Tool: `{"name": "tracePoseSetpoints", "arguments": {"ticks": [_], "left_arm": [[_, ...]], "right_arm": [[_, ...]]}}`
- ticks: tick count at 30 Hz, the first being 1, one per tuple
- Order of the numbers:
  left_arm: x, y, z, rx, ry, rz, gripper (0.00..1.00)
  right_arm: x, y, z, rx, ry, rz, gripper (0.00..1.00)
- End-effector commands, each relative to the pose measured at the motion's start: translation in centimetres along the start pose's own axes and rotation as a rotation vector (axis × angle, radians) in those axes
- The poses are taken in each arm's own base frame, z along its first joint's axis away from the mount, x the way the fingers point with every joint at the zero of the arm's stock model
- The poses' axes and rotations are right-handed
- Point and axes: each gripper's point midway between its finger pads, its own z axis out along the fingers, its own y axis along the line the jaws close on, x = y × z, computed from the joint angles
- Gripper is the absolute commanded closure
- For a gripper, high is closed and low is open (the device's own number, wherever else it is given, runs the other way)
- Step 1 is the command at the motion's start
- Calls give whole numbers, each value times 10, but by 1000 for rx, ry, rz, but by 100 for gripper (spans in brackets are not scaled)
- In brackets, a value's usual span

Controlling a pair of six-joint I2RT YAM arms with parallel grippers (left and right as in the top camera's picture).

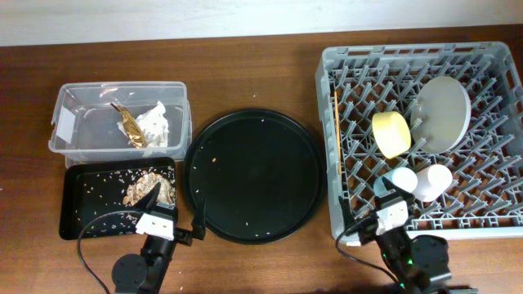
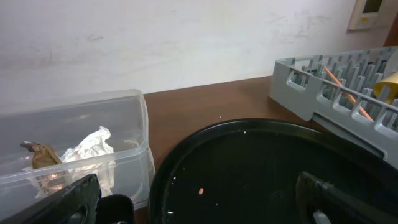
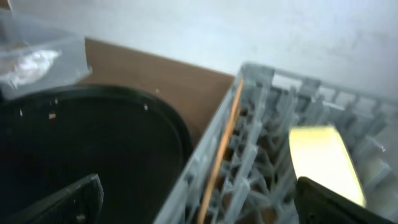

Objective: Sort waste into correct bins and load items into the dishwasher rack

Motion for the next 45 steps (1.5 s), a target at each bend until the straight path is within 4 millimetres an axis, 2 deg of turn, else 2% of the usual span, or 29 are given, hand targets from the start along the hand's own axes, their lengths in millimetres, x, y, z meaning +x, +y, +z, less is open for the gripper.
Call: {"name": "tracePoseSetpoints", "arguments": {"ticks": [1,45], "left_arm": [[1,-1,0,6,3,11,1],[1,-1,0,6,3,11,1]], "right_arm": [[1,7,10,-38,-94,-11,1],[2,7,12,-36,-118,-16,1]]}}
